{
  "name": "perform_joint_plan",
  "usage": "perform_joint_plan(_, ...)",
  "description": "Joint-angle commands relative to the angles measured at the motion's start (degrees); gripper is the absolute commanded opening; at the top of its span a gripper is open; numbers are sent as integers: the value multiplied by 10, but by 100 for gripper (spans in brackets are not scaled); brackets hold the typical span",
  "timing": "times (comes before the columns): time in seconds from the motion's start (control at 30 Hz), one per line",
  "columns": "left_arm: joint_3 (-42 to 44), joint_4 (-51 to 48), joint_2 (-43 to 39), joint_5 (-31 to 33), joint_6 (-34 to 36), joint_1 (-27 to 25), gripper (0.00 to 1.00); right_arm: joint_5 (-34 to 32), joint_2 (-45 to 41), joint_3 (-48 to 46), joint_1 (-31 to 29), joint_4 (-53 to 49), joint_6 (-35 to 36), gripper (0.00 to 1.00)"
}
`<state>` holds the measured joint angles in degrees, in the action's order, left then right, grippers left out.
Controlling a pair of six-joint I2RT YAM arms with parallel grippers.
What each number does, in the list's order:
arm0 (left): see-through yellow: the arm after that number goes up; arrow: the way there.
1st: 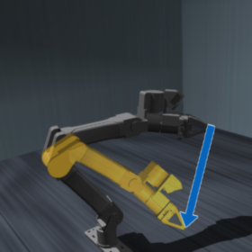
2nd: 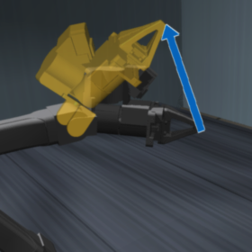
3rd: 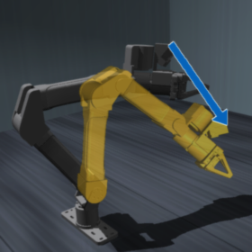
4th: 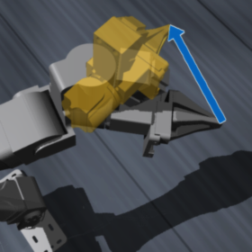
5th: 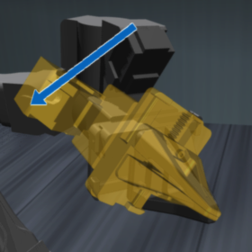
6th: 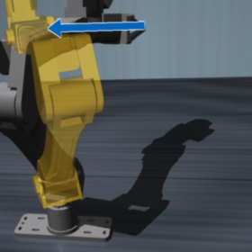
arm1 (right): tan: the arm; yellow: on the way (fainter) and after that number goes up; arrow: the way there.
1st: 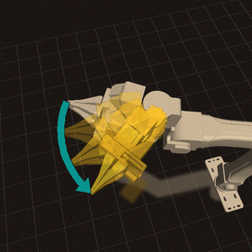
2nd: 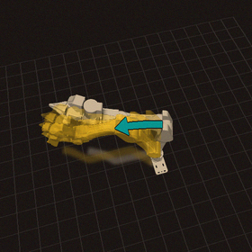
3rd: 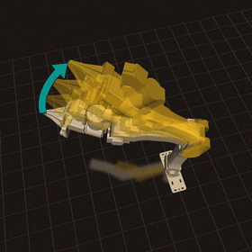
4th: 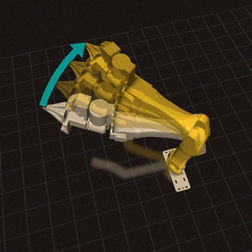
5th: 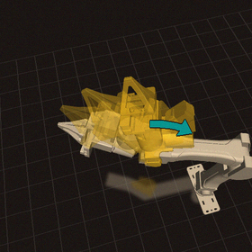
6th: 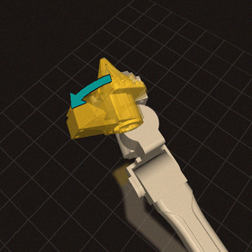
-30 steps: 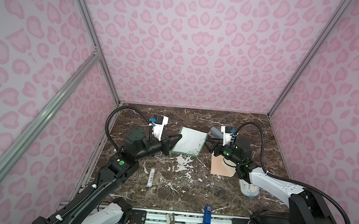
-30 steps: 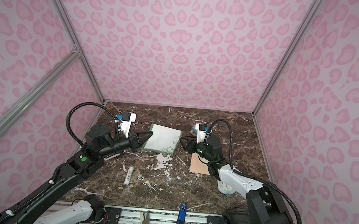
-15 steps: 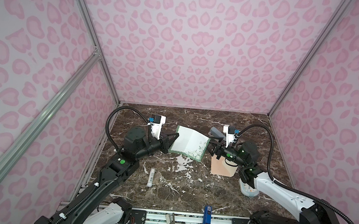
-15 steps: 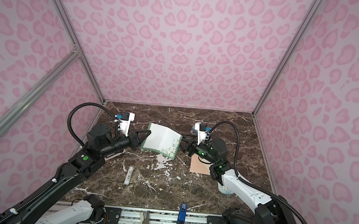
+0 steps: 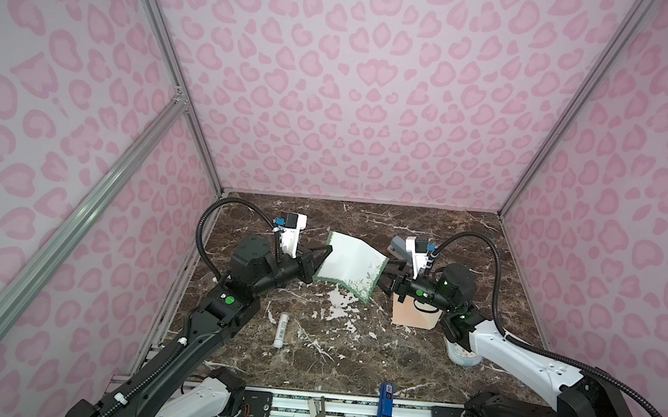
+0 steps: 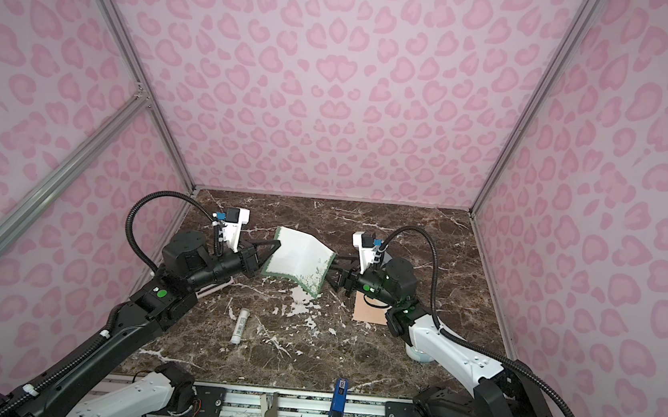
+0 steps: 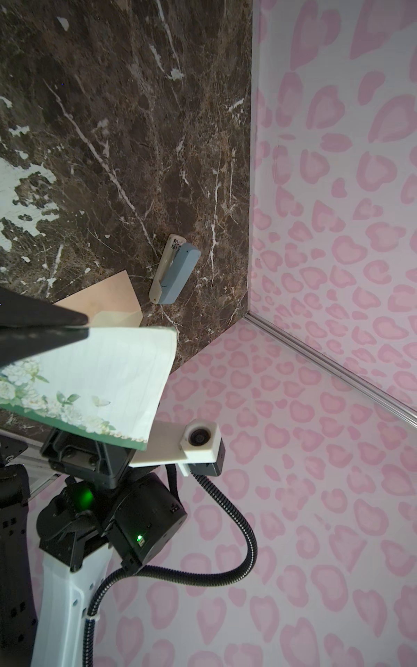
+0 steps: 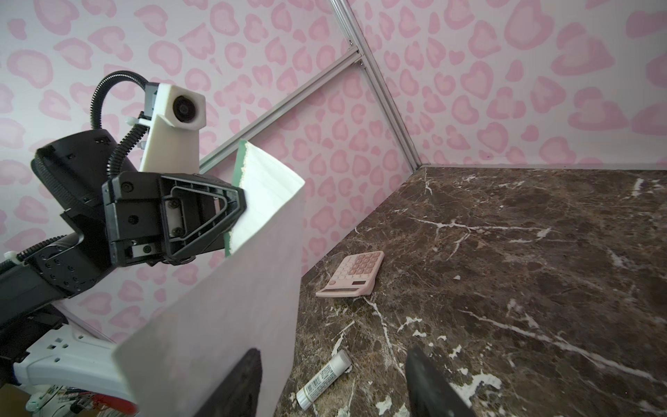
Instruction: Place the letter into the envelope and seal it
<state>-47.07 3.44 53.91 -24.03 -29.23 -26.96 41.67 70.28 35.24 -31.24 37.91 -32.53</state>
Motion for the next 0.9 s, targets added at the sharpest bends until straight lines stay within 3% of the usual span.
perform_joint_plan(0.0,4,37,3,-9,-10,2,4,7,2,0,-3,26,-2,67)
perform_joint_plan(0.87,26,95,22,-78,-49,1,4,16,52,11,-14,116,-52,70)
